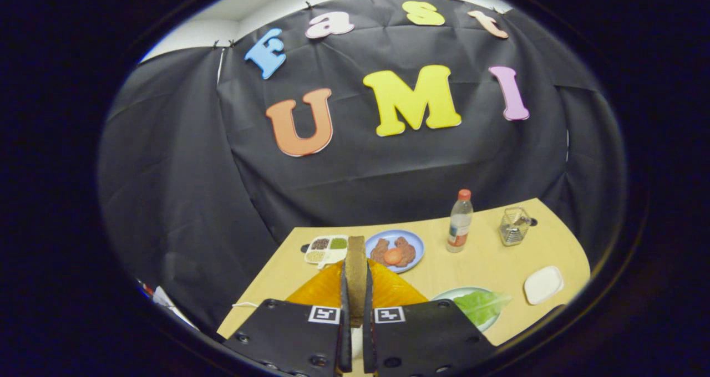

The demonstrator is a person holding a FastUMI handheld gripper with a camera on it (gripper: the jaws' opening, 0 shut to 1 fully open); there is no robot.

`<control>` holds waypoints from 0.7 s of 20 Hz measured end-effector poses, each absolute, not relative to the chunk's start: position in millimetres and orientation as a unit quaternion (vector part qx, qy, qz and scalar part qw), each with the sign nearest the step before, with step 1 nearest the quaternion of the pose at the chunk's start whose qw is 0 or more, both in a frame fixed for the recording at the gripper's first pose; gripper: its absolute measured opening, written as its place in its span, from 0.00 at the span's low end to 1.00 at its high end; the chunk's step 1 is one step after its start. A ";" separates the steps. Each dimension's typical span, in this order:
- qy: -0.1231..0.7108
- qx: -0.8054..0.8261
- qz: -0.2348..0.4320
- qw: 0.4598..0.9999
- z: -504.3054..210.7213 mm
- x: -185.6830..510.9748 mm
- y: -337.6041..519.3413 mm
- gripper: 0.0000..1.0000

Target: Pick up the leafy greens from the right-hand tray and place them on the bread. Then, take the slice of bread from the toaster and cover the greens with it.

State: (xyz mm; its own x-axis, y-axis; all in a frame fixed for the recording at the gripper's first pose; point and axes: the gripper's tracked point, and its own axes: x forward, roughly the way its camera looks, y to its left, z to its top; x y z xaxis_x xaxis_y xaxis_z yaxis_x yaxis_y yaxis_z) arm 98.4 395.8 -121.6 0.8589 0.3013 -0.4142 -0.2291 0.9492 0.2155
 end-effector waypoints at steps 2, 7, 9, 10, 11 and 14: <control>0.216 0.067 0.120 0.967 -119.9 105.0 357.8 0.08; 0.245 0.043 0.080 0.965 -171.6 118.0 281.2 0.08; 0.265 0.036 0.076 0.961 -203.8 121.2 269.8 0.08; 0.272 0.041 0.078 0.958 -217.7 121.3 268.9 0.08; 0.281 0.044 0.082 0.955 -232.1 121.3 270.4 0.08; 0.314 0.070 0.107 0.941 -272.9 120.8 283.7 0.08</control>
State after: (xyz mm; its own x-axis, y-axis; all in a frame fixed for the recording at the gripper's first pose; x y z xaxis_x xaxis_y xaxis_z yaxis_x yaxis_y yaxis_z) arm 120.8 283.7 -272.9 0.7800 0.2464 -0.5752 -0.1580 0.9670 0.2000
